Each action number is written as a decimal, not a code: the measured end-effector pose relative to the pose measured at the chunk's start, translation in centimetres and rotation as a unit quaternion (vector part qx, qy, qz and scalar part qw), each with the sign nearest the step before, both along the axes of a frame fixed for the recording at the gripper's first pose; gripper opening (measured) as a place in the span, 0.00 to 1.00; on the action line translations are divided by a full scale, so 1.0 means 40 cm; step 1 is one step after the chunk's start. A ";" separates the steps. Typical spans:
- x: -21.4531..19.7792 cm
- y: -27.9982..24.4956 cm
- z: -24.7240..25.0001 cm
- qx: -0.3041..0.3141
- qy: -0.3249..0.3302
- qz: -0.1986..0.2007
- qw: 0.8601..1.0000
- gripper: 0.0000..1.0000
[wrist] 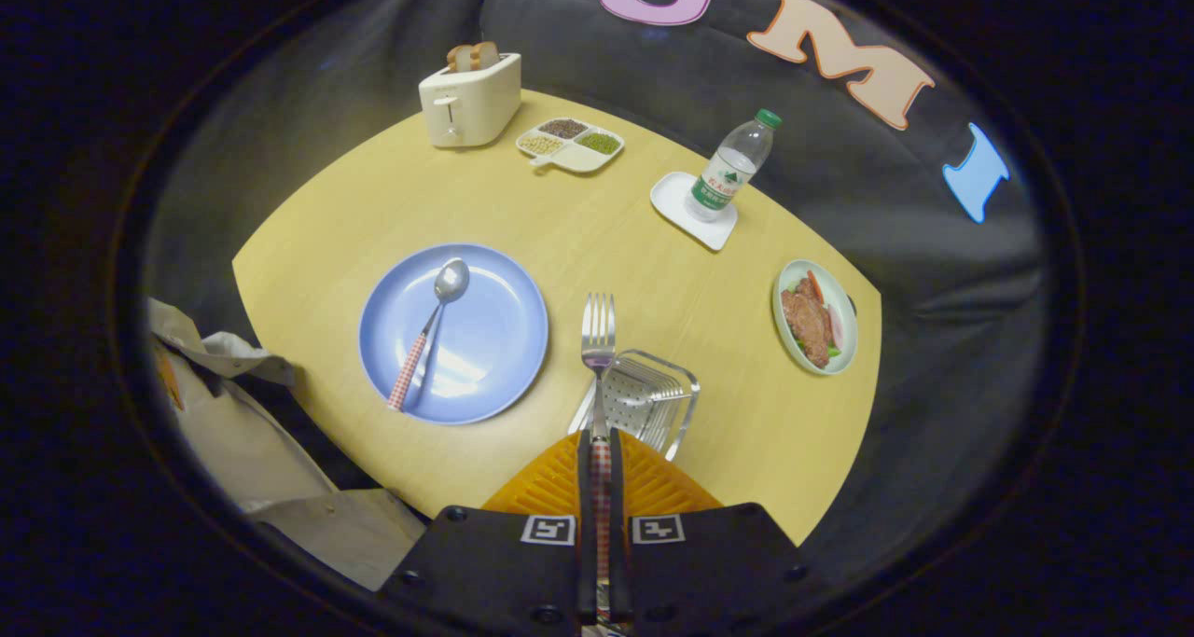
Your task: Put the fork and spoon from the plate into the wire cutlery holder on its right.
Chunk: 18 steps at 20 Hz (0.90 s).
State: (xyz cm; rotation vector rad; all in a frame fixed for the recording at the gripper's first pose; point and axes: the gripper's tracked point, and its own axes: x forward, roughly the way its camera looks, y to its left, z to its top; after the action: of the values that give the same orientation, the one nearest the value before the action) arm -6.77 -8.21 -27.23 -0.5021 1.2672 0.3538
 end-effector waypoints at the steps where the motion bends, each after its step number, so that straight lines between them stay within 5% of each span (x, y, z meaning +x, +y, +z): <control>1: -0.001 -0.011 0.006 -0.001 0.008 -0.001 1.000 0.08; 18: -0.024 -0.108 -0.099 -0.096 0.190 0.072 0.974 0.08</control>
State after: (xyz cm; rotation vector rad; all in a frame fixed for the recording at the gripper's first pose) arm -7.71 -12.53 -31.19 -0.7184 1.6498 0.4672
